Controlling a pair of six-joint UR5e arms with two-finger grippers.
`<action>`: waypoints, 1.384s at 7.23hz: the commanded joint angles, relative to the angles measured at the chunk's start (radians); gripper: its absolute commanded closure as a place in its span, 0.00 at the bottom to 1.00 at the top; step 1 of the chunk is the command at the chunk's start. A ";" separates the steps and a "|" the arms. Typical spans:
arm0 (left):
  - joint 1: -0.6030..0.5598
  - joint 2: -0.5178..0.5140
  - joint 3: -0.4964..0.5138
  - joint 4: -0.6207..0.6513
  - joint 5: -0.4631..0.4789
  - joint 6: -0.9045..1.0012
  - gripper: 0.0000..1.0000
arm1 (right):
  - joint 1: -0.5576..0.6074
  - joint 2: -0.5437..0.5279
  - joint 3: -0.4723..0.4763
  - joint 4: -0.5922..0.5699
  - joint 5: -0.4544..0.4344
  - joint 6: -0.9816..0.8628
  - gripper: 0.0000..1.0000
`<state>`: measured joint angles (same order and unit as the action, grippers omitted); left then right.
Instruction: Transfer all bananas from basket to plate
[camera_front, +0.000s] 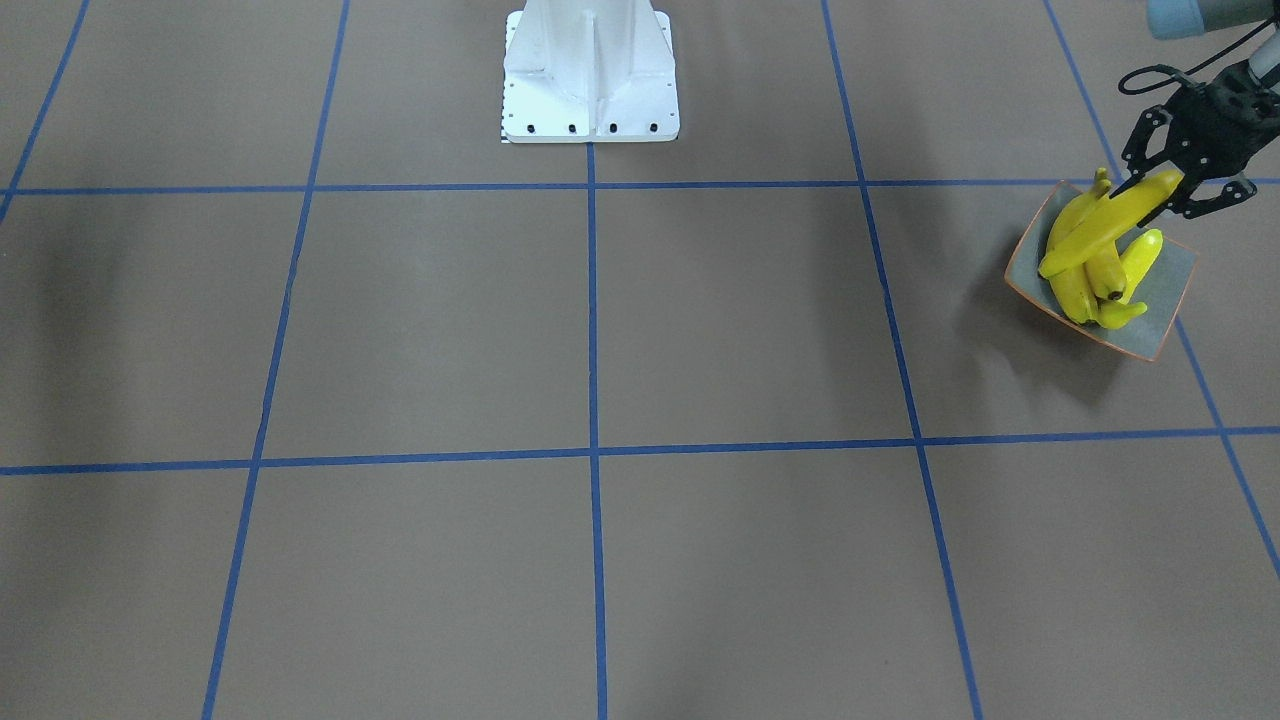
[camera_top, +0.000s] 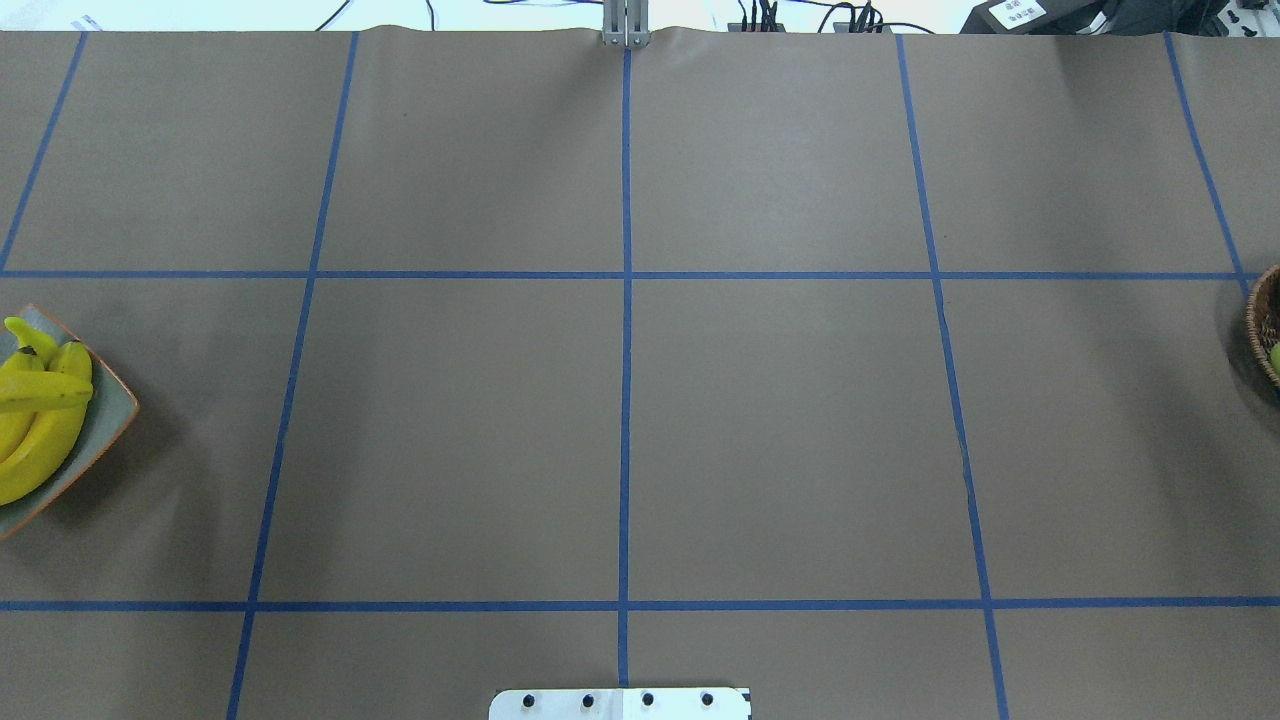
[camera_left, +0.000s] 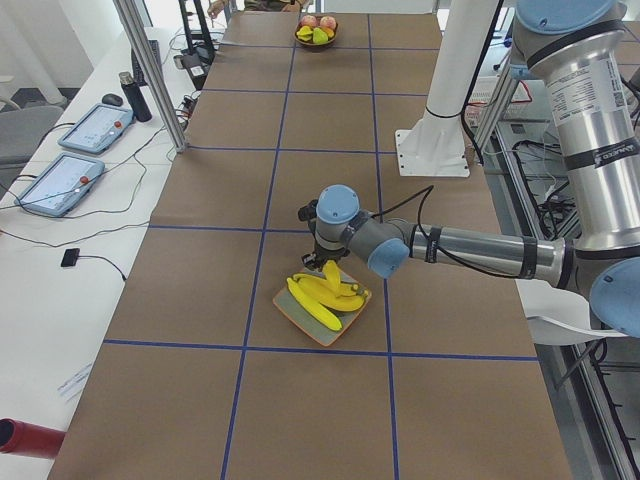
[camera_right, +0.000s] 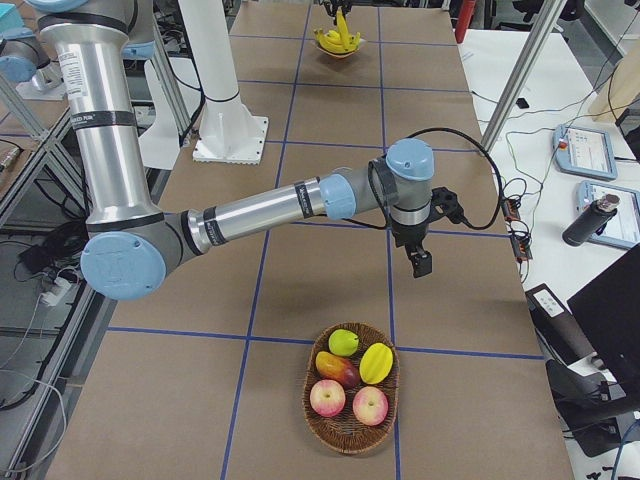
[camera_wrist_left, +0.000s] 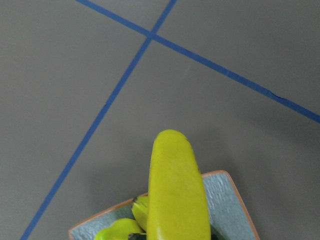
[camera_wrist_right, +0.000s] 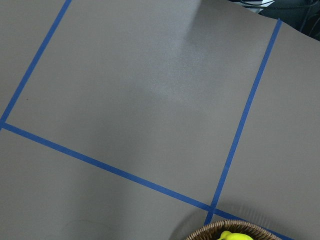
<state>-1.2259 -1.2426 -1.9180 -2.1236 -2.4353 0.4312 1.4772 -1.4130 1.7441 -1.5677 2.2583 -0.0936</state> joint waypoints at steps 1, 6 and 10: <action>-0.060 -0.001 0.083 -0.012 -0.067 0.051 1.00 | 0.000 0.000 0.002 0.000 0.000 0.000 0.00; -0.053 -0.058 0.146 -0.032 -0.073 0.020 1.00 | 0.000 -0.009 0.002 0.002 0.000 -0.002 0.00; -0.047 -0.063 0.155 -0.030 -0.120 0.017 1.00 | 0.000 -0.012 0.005 0.002 0.000 -0.002 0.00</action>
<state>-1.2750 -1.3035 -1.7665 -2.1537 -2.5519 0.4481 1.4772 -1.4248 1.7485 -1.5662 2.2580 -0.0951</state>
